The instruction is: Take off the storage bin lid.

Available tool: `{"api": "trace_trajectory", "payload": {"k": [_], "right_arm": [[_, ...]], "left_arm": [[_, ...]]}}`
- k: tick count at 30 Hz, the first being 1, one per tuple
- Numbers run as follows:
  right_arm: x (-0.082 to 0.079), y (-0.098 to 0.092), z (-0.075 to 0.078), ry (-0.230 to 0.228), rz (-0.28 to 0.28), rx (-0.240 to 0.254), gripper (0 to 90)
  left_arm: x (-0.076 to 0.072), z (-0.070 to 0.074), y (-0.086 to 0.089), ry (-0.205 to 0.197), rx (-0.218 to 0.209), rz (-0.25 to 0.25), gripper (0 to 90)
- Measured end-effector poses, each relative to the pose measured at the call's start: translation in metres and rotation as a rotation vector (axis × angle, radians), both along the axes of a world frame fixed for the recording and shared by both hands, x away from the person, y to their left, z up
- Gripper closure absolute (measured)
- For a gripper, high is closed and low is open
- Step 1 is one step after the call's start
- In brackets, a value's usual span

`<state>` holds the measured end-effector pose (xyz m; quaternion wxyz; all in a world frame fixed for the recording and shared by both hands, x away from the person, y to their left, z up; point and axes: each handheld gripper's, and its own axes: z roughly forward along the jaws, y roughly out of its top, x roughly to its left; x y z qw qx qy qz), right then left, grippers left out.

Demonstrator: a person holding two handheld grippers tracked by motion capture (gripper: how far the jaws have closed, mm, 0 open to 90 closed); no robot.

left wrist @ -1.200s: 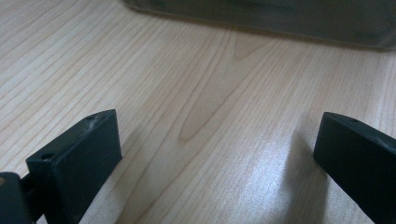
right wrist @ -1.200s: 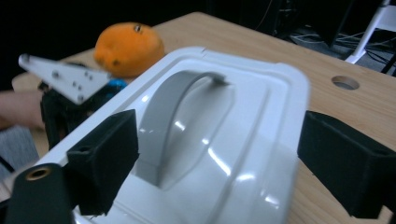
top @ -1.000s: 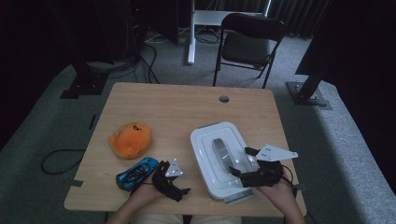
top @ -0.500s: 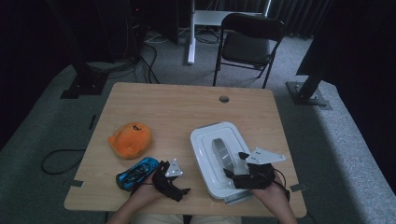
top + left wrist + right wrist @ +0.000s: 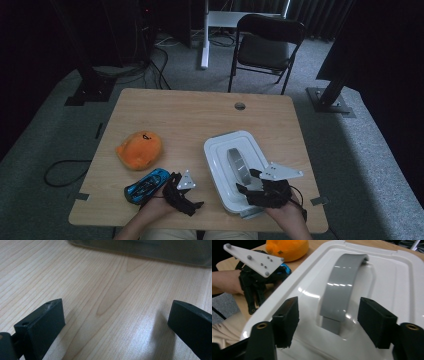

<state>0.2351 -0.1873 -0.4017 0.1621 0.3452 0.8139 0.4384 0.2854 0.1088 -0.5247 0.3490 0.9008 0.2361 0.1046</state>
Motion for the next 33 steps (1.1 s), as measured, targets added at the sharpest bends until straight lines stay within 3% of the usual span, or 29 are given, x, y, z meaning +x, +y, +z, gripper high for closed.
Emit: {"api": "trace_trajectory", "payload": {"k": [6, 13, 19, 21, 27, 33], "right_arm": [[0.0000, 0.0044, -0.0043, 0.013, -0.023, 0.012, 44.8], [0.0039, 0.0039, -0.0035, 0.004, -0.108, 0.001, 53.9], [0.0004, 0.0069, -0.0046, -0.020, -0.090, -0.006, 65.2], [-0.0012, 0.0093, -0.0042, -0.030, -0.104, -0.021, 65.4], [0.0007, 0.0061, -0.0039, 0.005, -0.103, 0.017, 67.0], [0.0002, 0.0030, 0.0020, -0.008, -0.103, 0.029, 67.9]], "left_arm": [[0.0000, 0.0000, 0.0000, 0.000, 0.000, 0.000, 1.4], [-0.0001, 0.0000, 0.0000, 0.000, 0.000, 0.001, 1.4], [-0.0001, 0.0000, 0.0001, 0.000, 0.000, 0.001, 1.4], [-0.0001, 0.0000, 0.0001, 0.000, 0.000, 0.002, 1.4], [-0.0001, 0.0000, 0.0001, -0.001, 0.001, 0.002, 1.4], [-0.0003, -0.0002, -0.0002, 0.002, -0.004, 0.004, 1.4]]}}
